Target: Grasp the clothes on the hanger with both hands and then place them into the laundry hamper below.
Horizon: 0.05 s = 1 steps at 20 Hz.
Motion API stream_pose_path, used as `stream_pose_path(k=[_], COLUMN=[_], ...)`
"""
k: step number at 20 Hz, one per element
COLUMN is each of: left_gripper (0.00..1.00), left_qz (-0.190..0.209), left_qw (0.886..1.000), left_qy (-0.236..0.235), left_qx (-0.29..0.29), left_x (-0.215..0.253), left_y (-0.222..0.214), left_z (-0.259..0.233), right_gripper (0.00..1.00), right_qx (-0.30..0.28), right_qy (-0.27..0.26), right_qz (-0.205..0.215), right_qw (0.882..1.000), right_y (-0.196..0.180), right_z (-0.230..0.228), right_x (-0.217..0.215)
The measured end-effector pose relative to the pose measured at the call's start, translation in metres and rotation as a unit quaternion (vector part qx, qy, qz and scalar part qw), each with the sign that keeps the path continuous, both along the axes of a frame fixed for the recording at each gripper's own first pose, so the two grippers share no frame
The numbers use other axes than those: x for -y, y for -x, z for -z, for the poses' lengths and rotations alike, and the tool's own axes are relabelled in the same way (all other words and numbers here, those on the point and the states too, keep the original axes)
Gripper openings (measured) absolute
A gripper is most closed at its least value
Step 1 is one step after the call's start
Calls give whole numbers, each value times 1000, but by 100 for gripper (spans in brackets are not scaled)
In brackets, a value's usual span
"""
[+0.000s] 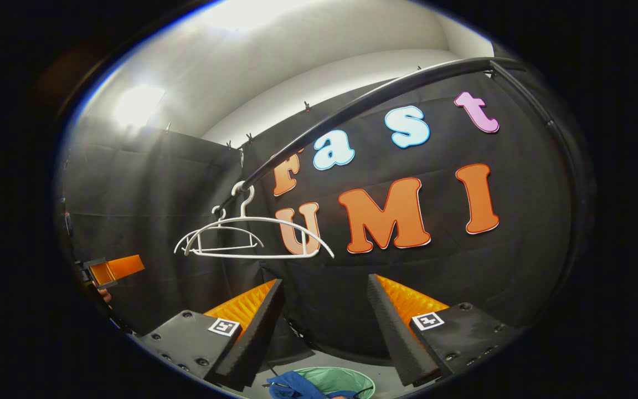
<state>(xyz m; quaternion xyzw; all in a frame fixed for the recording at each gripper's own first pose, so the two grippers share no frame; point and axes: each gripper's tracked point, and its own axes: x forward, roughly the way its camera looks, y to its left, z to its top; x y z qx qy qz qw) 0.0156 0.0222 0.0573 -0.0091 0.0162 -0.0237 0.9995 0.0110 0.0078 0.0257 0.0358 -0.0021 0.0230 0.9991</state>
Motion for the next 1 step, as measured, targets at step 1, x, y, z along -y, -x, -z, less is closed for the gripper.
stream_pose_path(k=[1], left_gripper=[95], left_qz=[0], left_qw=[1000], left_qy=[0], left_qx=[0], left_x=[0], left_y=[-1], left_z=[0], right_gripper=[98], right_qx=[0], right_qy=[-1], right_qz=[0], right_qw=[1000], right_y=[0], right_z=[0], right_x=[0])
